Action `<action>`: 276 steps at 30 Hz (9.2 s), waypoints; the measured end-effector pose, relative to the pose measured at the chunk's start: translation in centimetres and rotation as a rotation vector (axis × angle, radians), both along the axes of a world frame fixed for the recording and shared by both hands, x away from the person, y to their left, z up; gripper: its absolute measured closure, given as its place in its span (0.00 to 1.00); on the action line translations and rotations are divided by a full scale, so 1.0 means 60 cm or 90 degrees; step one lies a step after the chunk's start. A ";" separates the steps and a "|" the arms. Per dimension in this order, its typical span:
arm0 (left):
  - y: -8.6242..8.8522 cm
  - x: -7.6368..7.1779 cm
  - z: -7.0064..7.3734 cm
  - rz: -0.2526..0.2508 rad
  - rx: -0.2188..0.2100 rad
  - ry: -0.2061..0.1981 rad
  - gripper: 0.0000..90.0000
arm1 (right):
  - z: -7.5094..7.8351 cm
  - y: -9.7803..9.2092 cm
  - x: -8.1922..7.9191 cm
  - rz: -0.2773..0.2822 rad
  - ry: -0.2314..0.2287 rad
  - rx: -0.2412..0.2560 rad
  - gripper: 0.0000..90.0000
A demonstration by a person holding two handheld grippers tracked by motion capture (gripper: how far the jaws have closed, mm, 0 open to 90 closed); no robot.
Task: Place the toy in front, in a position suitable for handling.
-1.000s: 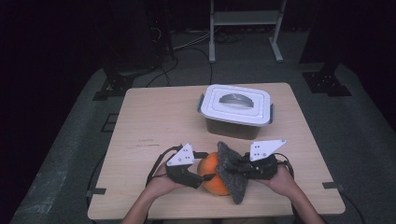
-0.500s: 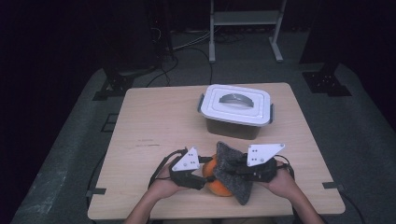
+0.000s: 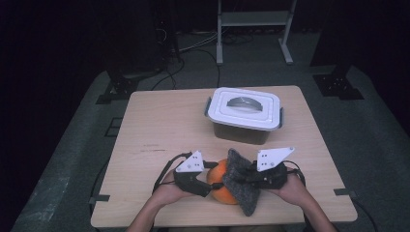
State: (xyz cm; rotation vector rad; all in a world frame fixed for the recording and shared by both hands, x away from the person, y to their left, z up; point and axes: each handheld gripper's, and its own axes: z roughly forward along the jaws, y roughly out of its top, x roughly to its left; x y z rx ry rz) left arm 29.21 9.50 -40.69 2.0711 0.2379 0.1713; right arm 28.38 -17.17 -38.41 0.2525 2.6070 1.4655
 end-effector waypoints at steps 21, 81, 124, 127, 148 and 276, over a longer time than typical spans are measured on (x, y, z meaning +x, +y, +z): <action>0.001 0.001 -0.003 -0.018 -0.002 0.020 0.38 | -0.006 -0.002 0.005 0.005 0.011 0.016 0.84; 0.040 0.023 -0.023 -0.021 0.066 0.059 0.38 | -0.051 -0.013 0.020 -0.009 0.071 0.003 0.83; 0.066 0.036 -0.034 -0.014 0.056 0.078 0.34 | -0.046 -0.027 0.026 -0.050 0.054 -0.019 0.83; 0.066 0.036 -0.034 -0.014 0.059 0.077 0.34 | -0.050 -0.018 0.025 -0.039 0.060 -0.030 0.83; 0.068 0.037 -0.037 -0.012 0.052 0.082 0.33 | -0.067 -0.028 0.035 -0.054 0.064 -0.094 0.83; 0.009 -0.009 -0.001 0.017 0.020 -0.084 0.44 | 0.015 -0.030 0.009 -0.025 -0.015 0.036 0.84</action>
